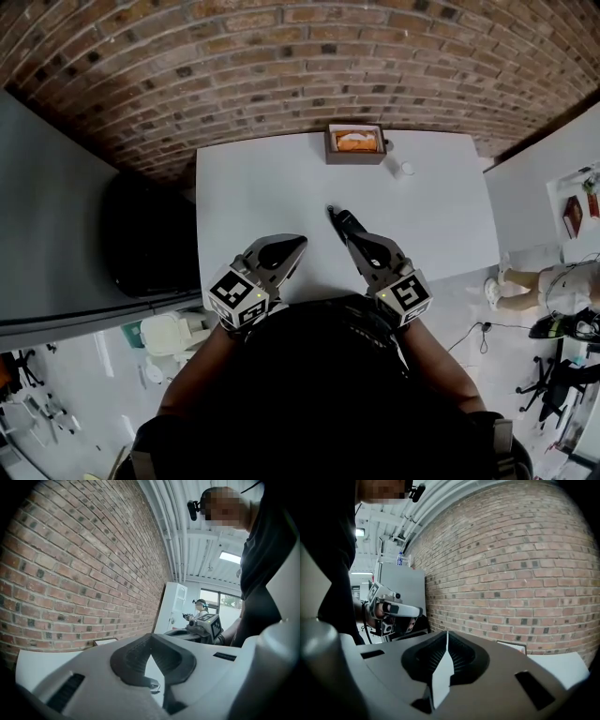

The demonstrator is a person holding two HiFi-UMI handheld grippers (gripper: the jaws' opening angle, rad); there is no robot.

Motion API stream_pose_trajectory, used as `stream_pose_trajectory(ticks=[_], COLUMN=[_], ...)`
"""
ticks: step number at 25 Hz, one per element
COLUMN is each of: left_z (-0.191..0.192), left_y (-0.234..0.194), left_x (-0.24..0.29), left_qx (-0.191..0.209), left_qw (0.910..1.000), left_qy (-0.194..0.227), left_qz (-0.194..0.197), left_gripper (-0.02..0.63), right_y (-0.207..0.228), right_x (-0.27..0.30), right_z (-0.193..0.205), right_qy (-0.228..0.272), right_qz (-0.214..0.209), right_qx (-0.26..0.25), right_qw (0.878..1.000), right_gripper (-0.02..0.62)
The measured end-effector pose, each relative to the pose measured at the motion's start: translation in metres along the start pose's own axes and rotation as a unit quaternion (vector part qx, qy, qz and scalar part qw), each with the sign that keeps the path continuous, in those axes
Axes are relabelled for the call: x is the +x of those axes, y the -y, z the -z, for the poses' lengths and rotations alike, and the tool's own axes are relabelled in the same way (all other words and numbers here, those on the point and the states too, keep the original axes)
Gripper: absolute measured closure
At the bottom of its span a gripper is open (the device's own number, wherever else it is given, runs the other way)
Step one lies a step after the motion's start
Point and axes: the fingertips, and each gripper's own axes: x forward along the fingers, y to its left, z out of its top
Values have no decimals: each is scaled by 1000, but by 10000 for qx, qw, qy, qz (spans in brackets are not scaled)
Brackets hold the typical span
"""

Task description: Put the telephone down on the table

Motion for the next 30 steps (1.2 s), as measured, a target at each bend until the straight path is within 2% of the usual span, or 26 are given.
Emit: stream_pose_trajectory(ticks=[9,13,18,24,30], left_z=[1,12,13,10,27], left_y=[-1,6,15,58,116], left_x=[0,7,9,31,60], left_qx=[-99,-128,-117,93,133], left_qw=[9999,9997,9999,9999,9996], left_qy=[80,31,45,7,-132], left_qz=[105,183,46,-94,-199], left_gripper=[600,600,600,600,600], right_y=[-5,-5,-2,12,26], right_x=[-11,-27,-50,-87,-147], right_z=[-13,-3,10,12,20], right_qy=[-38,-126,-121,19,61], right_qz=[211,271,142,-29,-242], right_qx=[104,166,353,397,271], right_qw=[9997,9994,9992,9992,9993], right_gripper=[572,572,572,572,572])
